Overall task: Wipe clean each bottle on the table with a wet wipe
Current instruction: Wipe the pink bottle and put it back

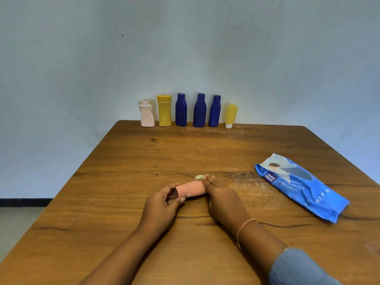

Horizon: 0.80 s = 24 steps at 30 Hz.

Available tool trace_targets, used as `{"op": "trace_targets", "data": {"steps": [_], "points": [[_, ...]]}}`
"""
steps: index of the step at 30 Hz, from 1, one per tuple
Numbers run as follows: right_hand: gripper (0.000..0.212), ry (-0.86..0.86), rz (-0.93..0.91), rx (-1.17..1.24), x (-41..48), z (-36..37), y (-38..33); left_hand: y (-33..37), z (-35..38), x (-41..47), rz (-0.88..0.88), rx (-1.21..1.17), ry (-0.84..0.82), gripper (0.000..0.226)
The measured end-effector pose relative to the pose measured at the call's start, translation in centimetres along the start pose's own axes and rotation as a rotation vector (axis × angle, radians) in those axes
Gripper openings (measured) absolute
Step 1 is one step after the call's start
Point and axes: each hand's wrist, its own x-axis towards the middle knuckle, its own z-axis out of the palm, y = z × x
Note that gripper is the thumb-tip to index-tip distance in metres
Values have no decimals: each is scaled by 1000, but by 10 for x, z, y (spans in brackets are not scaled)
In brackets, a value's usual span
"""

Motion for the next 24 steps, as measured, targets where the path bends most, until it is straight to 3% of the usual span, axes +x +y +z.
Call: {"op": "trace_targets", "data": {"steps": [3,7,12,15,20,24], "points": [[55,-23,154,106,5,-1,2,-1,0,1,19,27,12,42],[55,54,210,140,4,10,-22,-2,1,0,51,48,22,41],[49,89,66,219,-2,11,-47,-5,2,0,51,92,21,40],[50,8,-45,276,-5,15,-79,-5,-1,0,30,87,33,33],[54,5,-153,117,-10,20,-63,-2,-2,1,14,65,35,25],[50,33,-75,78,-5,13,-37,-6,0,5,-28,-4,19,31]]}}
